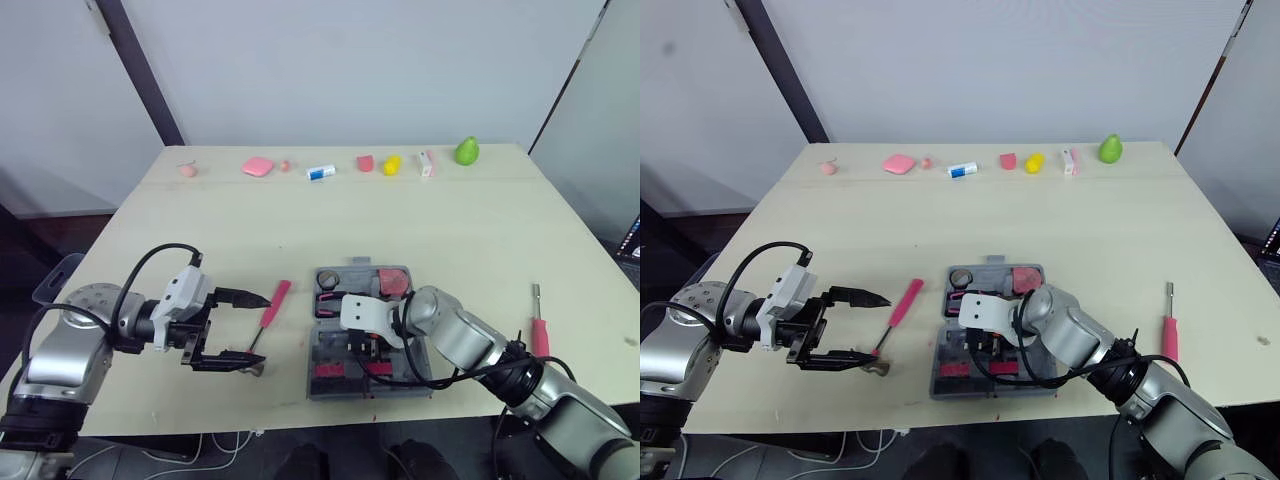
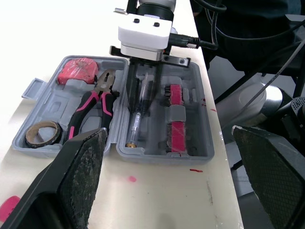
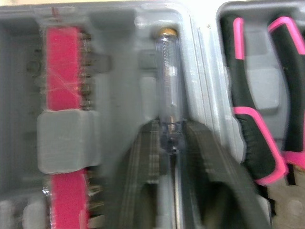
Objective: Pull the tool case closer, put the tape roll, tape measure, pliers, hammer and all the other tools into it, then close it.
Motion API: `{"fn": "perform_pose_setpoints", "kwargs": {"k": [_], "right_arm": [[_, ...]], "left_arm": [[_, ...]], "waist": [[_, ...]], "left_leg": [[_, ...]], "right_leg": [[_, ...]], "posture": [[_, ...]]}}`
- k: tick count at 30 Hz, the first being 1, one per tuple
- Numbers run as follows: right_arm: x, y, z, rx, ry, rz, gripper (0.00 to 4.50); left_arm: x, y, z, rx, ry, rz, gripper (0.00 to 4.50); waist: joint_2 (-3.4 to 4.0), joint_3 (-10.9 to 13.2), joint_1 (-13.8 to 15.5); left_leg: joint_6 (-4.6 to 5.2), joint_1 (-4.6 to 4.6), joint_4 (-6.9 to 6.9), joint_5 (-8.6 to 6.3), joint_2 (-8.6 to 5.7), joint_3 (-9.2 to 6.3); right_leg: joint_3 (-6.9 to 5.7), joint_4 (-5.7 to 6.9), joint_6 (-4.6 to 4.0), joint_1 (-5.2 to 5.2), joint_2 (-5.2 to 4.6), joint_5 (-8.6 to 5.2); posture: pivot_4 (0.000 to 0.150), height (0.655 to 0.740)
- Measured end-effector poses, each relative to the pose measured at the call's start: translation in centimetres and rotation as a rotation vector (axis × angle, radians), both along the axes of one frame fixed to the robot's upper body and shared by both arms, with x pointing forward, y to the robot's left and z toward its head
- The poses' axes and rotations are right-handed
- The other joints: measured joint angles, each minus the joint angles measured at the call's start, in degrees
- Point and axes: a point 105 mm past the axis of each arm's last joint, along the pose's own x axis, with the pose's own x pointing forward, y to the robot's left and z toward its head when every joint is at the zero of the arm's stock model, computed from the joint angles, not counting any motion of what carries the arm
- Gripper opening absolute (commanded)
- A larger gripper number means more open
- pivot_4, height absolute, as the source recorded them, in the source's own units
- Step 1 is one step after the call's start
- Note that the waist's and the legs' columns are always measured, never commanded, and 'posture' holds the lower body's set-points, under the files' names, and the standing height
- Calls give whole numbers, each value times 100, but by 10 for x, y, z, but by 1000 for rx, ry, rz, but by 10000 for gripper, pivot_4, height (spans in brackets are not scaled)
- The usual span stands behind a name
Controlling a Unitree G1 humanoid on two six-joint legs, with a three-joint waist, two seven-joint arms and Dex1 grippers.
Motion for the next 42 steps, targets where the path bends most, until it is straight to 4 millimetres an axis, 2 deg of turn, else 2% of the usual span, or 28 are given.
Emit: {"fn": "perform_pose_setpoints", "kwargs": {"k": [2, 9, 13, 14, 16, 22, 27, 42], "right_arm": [[1, 0, 2, 5, -8, 4, 23929], [11, -16, 27, 61, -85, -37, 23929], [3, -15, 24, 92, -56, -24, 14417], [0, -14, 21, 99, -39, -19, 8211], [-3, -13, 20, 109, -25, -10, 597], [-3, -8, 22, 146, -45, 22, 179], [1, -9, 13, 144, -52, 17, 179], [8, -7, 4, 143, -66, 5, 179]], "left_arm": [[0, -1, 1, 1, -2, -4, 45000], [-1, -2, 1, 1, 2, -5, 45000], [0, -2, 1, -1, 0, -6, 45000], [0, -2, 1, -1, 0, -6, 45000], [0, -2, 1, -2, 0, -5, 45000], [1, -3, 2, -6, -5, -7, 45000], [1, -1, 1, -9, 1, 1, 45000], [2, 0, 0, -10, 5, 7, 45000]], "waist": [[1, 0, 1], [1, 1, 13], [1, 1, 3], [0, 1, 5], [0, 1, 6], [0, 1, 6], [0, 1, 4], [0, 1, 5]], "left_leg": [[0, 0, 1, 0, 0, 0], [-1, 0, 1, 0, 0, 0], [-1, 0, -1, 0, 0, 0], [-1, 0, -1, 0, 0, 1], [-1, 0, 0, 0, 0, 1], [-1, 0, 0, 0, 0, 0], [-1, 0, 0, 0, 0, 2], [-1, 0, 1, 0, 0, 1]], "right_leg": [[0, 2, 0, 0, 0, 1], [-2, 0, -2, 0, 0, 1], [-3, 0, -4, 0, 0, 0], [-3, 1, -4, 0, 0, 0], [-2, 1, -4, 0, 0, 0], [-4, 2, -4, 0, 1, 0], [-3, 1, -4, 0, 1, 0], [-3, 3, -4, 1, 1, 0]], "posture": [[1500, 7400], [1500, 7400], [1500, 7400], [1500, 7400], [1500, 7400], [1500, 7400], [1500, 7400], [1500, 7400]]}}
